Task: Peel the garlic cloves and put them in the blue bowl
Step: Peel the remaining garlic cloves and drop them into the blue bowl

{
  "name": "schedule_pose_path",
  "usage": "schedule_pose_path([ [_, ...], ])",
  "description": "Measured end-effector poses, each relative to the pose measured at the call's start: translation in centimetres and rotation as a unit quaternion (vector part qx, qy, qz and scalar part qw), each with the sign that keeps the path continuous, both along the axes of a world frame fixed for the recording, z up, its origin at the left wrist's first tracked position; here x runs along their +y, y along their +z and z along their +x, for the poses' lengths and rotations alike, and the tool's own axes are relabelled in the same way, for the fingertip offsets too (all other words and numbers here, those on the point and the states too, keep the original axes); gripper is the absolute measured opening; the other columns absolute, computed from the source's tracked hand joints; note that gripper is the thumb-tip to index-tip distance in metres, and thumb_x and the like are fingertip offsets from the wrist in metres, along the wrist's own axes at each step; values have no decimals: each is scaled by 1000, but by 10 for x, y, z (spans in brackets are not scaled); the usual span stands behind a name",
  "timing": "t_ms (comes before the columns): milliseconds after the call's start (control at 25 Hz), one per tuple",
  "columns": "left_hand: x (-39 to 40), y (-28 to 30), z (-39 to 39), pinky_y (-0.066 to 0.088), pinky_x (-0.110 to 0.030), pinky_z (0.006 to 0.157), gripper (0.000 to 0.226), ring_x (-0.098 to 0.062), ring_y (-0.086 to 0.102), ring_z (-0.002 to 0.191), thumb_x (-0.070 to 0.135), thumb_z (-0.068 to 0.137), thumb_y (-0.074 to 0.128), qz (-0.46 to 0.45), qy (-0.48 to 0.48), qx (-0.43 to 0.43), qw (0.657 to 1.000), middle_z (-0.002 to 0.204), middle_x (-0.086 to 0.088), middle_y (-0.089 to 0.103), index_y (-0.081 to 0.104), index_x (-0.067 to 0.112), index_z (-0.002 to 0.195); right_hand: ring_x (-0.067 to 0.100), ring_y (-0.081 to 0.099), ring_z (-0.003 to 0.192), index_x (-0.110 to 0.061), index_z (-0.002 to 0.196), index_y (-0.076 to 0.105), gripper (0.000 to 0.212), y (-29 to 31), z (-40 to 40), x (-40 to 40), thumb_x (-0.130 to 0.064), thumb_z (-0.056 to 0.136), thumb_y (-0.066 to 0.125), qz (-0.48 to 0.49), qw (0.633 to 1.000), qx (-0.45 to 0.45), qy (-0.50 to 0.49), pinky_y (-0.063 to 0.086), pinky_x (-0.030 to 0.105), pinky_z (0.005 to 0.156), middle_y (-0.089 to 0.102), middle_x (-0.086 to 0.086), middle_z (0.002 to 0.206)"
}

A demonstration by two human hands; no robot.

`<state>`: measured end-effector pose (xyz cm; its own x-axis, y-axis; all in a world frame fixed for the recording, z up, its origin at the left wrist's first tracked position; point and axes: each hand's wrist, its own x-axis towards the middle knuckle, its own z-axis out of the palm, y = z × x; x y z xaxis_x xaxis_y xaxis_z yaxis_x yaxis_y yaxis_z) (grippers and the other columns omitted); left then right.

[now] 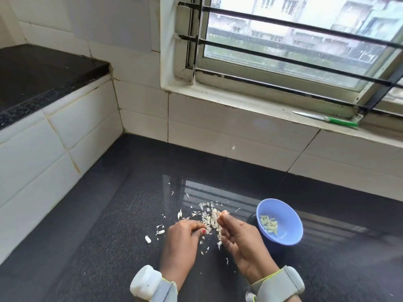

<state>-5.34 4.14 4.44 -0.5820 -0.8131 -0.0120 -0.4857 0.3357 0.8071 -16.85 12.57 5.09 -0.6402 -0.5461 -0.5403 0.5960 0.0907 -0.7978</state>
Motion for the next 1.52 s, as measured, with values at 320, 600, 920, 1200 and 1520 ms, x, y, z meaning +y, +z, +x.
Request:
schedule_pose_path([
  [320,2,-1,28,40,-14,61,12,0,57,69,44,82,67,-19,-6,-71,997,73,16,64,68,32,79,19,54,75,-26,83,77,25,-41,-1,-1,-7,69,83,263,666,686,130,43,27,59,59,-8,81],
  [600,-20,-5,62,35,-13,55,15,0,52,66,35,79,72,-38,103,-27,994,75,15,60,62,28,70,19,60,75,-30,83,73,24,-30,11,-56,-13,68,80,126,570,780,227,51,28,63,66,-11,82],
  [920,-40,-11,71,48,-28,65,5,-8,60,69,25,87,64,-55,165,32,984,78,12,64,66,29,84,11,57,71,-32,73,69,22,-39,15,-89,-27,78,49,129,416,842,320,39,25,69,60,-16,70],
  [1200,-40,-9,51,43,-8,60,8,2,61,68,25,87,64,-12,164,100,981,70,11,66,67,23,80,9,57,80,-27,88,70,18,-21,30,-74,-9,83,67,30,670,704,232,44,20,69,66,-11,85],
  [1520,-9,-5,31,43,-10,59,15,4,63,65,35,79,70,134,57,140,979,69,16,70,73,21,76,2,65,67,-28,72,74,20,0,25,-25,-9,79,79,39,902,392,179,51,20,65,74,-7,74],
])
